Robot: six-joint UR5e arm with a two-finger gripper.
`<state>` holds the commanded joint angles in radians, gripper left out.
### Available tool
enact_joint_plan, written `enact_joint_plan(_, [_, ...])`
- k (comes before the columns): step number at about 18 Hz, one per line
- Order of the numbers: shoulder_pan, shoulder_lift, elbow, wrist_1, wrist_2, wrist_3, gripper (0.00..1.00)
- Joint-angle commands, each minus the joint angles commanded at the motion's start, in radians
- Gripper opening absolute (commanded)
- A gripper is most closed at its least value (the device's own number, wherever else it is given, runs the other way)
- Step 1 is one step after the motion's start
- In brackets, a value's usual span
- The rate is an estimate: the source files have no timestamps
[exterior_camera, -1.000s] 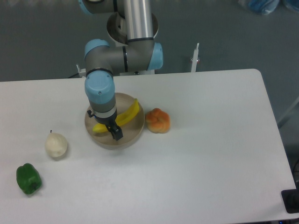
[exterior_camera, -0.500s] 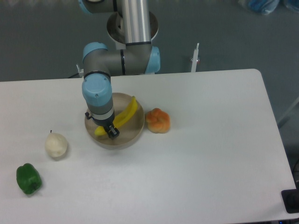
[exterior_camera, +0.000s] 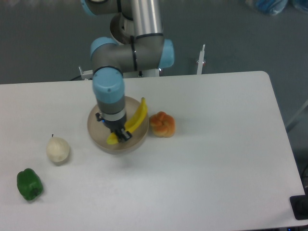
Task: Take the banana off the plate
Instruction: 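Carry the held banana away from the plate beside the orange bun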
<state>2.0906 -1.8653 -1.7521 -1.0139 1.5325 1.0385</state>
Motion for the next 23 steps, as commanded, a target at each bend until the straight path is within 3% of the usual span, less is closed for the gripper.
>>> enact_joint_plan(4, [0.112, -0.044, 0.107, -0.002, -0.008, 0.006, 0.00])
enact_joint_plan(6, [0.169, -0.107, 0.213, -0.011, -0.015, 0.006, 0.00])
enact_joint_plan(10, [0.232, -0.231, 0.341, -0.012, -0.020, 0.037, 0.00])
enact_joint_plan(17, [0.328, -0.272, 0.396, -0.035, -0.009, 0.238, 0.00])
enact_joint_plan(23, [0.342, -0.293, 0.428, -0.048, -0.003, 0.253, 0.00])
